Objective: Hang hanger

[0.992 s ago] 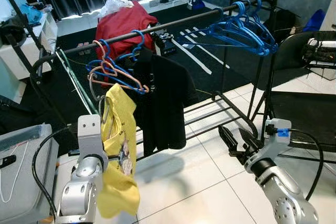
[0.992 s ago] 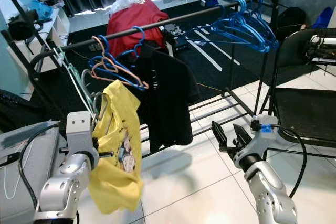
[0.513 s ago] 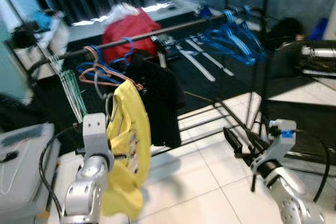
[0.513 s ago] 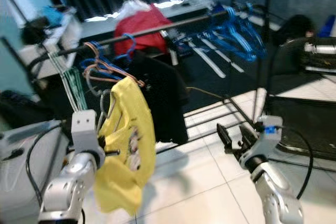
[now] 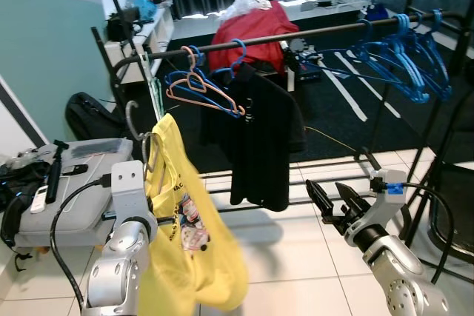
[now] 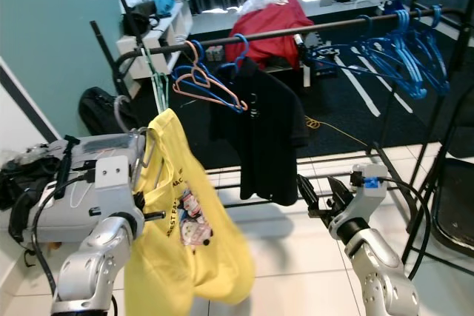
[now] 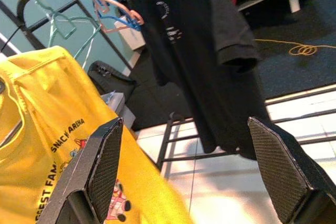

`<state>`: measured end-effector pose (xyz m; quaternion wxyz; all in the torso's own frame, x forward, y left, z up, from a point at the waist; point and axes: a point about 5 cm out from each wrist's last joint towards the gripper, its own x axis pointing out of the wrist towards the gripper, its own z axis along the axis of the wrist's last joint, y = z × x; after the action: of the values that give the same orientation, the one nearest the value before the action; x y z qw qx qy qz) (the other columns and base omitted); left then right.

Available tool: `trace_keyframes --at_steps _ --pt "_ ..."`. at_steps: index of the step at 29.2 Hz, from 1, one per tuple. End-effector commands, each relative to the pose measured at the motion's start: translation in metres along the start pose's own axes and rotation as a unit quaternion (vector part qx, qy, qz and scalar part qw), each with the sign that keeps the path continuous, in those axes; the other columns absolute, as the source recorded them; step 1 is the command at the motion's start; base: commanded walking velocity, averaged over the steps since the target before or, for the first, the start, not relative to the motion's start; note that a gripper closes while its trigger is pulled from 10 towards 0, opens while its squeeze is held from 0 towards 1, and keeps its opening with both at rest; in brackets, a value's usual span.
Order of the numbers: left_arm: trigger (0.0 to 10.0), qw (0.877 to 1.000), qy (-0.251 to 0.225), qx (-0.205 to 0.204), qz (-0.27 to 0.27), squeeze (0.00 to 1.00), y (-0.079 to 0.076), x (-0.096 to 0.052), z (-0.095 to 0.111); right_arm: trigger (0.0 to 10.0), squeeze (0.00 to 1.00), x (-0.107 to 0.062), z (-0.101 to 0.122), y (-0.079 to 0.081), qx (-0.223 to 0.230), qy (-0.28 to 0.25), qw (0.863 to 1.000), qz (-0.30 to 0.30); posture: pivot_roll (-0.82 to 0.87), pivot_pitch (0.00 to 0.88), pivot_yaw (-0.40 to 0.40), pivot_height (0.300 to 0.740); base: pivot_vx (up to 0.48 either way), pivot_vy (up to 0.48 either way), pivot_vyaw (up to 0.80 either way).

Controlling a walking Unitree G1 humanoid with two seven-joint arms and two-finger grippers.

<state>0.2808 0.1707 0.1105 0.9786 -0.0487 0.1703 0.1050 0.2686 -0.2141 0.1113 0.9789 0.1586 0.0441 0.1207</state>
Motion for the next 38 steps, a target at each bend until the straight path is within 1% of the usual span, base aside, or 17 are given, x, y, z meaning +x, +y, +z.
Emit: trace_keyframes --at_steps 1,2,5,12,17,19,20,21,22,23,24,25,30,38 --pt "10.0 1.000 -0.016 -0.006 -0.023 0.00 -0.005 0.001 0.009 10.0 0.00 -0.001 -0.001 0.000 0.003 0.003 1.000 -0.003 -0.14 0.000 0.124 0.740 0.000 0.000 0.00" --pt "10.0 0.999 -0.017 -0.007 -0.035 0.00 -0.009 0.002 0.010 10.0 0.00 -0.001 -0.001 0.000 0.003 0.002 1.000 -0.003 -0.14 0.000 0.123 0.740 0.000 0.000 0.00" --pt "10.0 0.999 -0.018 -0.007 -0.045 0.00 -0.012 0.003 0.011 10.0 0.00 -0.001 0.000 0.000 0.003 0.002 1.000 -0.004 -0.14 0.000 0.123 0.740 0.000 0.000 0.00" --pt "10.0 0.999 -0.019 -0.002 -0.039 0.00 -0.009 0.005 0.011 10.0 0.00 0.000 0.000 -0.001 0.002 0.003 1.000 -0.005 -0.14 0.000 0.120 0.740 0.000 0.000 0.00" --pt "10.0 0.999 -0.023 0.008 -0.023 0.00 -0.003 0.009 0.012 10.0 0.00 0.000 0.000 -0.001 0.002 0.004 1.000 -0.004 -0.15 0.000 0.117 0.740 0.000 0.000 0.00" --pt "10.0 1.000 -0.024 0.015 0.007 0.00 0.007 0.011 0.013 10.0 0.00 0.000 0.000 -0.001 0.003 0.004 1.000 -0.005 -0.15 0.000 0.118 0.740 0.000 0.000 0.00" --pt "10.0 1.000 -0.024 0.015 0.007 0.00 0.007 0.011 0.013 10.0 0.00 0.000 0.000 -0.001 0.003 0.004 1.000 -0.005 -0.15 0.000 0.118 0.740 0.000 0.000 0.00" --pt "10.0 0.999 -0.024 0.015 0.018 0.00 0.011 0.011 0.013 10.0 0.00 0.000 0.000 -0.001 0.004 0.004 1.000 -0.005 -0.15 0.000 0.119 0.740 0.000 0.000 0.00" --pt "10.0 0.999 -0.024 0.015 0.018 0.00 0.011 0.011 0.013 10.0 0.00 0.000 0.000 -0.001 0.004 0.004 1.000 -0.005 -0.15 0.000 0.119 0.740 0.000 0.000 0.00" --pt "10.0 0.999 -0.023 0.018 0.033 0.00 0.016 0.012 0.013 10.0 0.00 0.000 0.000 -0.001 0.004 0.004 1.000 -0.005 -0.15 0.000 0.119 0.740 0.274 0.000 0.00" --pt "10.0 0.999 -0.023 0.018 0.033 0.00 0.016 0.012 0.013 10.0 0.00 0.000 0.000 -0.001 0.004 0.004 1.000 -0.005 -0.15 0.000 0.119 0.740 0.274 0.000 0.00" --pt "10.0 0.998 -0.019 0.021 0.057 0.00 0.024 0.012 0.013 10.0 0.00 0.000 0.000 -0.001 0.006 0.004 1.000 -0.004 -0.15 0.000 0.119 0.740 0.304 0.000 0.00" --pt "10.0 0.997 -0.014 0.021 0.075 0.00 0.031 0.013 0.012 10.0 0.00 0.001 0.000 0.000 0.008 0.004 1.000 -0.003 -0.15 0.000 0.120 0.740 0.308 0.000 0.00" --pt "10.0 0.996 -0.014 0.025 0.087 0.00 0.033 0.015 0.014 10.0 0.00 0.000 0.000 0.001 0.008 0.002 1.000 -0.004 -0.15 0.000 0.128 0.740 0.311 0.000 0.00"
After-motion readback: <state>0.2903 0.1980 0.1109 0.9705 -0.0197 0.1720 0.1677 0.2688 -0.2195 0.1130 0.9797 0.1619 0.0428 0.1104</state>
